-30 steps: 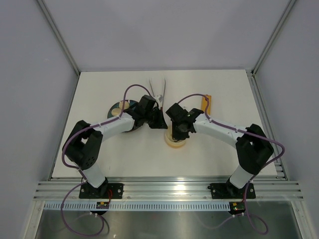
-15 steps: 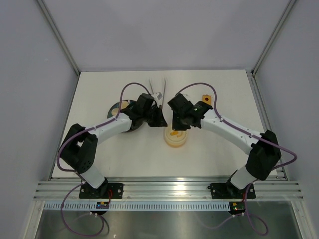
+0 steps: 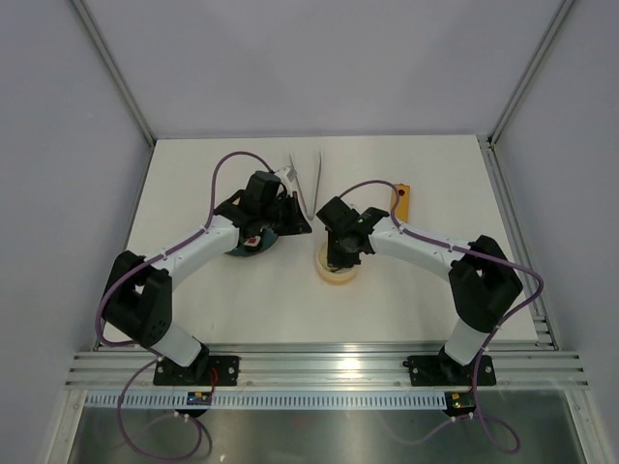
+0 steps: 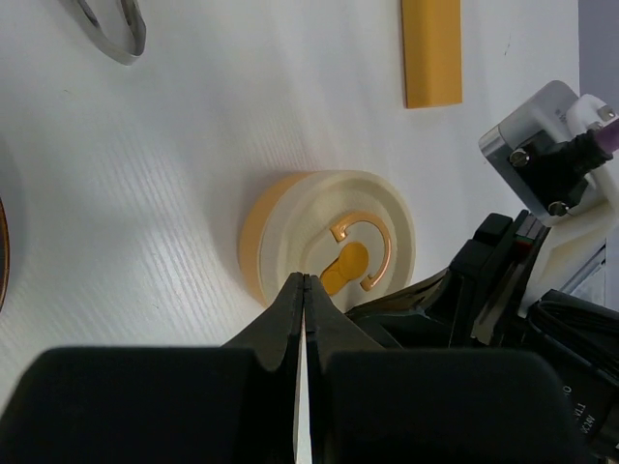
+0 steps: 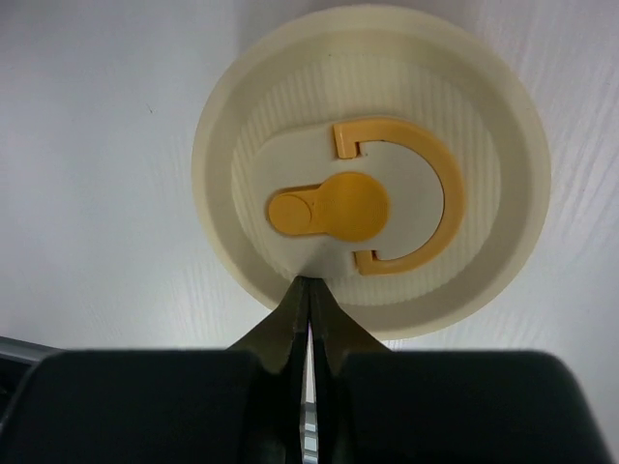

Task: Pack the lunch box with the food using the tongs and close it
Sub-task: Screw the box lid onto the packing box.

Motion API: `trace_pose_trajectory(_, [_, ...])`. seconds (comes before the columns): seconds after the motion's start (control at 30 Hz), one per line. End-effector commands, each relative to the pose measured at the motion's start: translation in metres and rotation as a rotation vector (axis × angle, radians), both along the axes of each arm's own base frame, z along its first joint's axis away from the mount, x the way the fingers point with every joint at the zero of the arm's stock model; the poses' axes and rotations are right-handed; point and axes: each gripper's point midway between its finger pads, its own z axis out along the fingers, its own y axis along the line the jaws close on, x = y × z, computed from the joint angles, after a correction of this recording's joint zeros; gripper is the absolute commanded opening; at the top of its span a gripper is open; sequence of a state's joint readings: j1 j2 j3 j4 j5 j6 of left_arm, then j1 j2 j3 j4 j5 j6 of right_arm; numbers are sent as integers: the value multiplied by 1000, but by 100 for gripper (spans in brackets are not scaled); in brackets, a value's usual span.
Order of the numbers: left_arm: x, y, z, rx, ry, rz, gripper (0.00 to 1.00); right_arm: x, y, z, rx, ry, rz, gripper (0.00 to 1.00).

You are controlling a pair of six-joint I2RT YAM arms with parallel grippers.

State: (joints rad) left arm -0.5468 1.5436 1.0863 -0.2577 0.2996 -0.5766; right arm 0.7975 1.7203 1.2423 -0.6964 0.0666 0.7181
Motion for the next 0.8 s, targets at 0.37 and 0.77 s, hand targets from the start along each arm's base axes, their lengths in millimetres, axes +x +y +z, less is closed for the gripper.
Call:
trace_pose_trajectory(0.37, [11, 13, 34, -34, -89, 38, 0, 10, -10, 81, 22, -168, -5, 7])
trace_pose_trajectory(0.77, [12, 13, 29, -45, -66, 33, 0, -25, -26, -36, -139, 94, 8, 5])
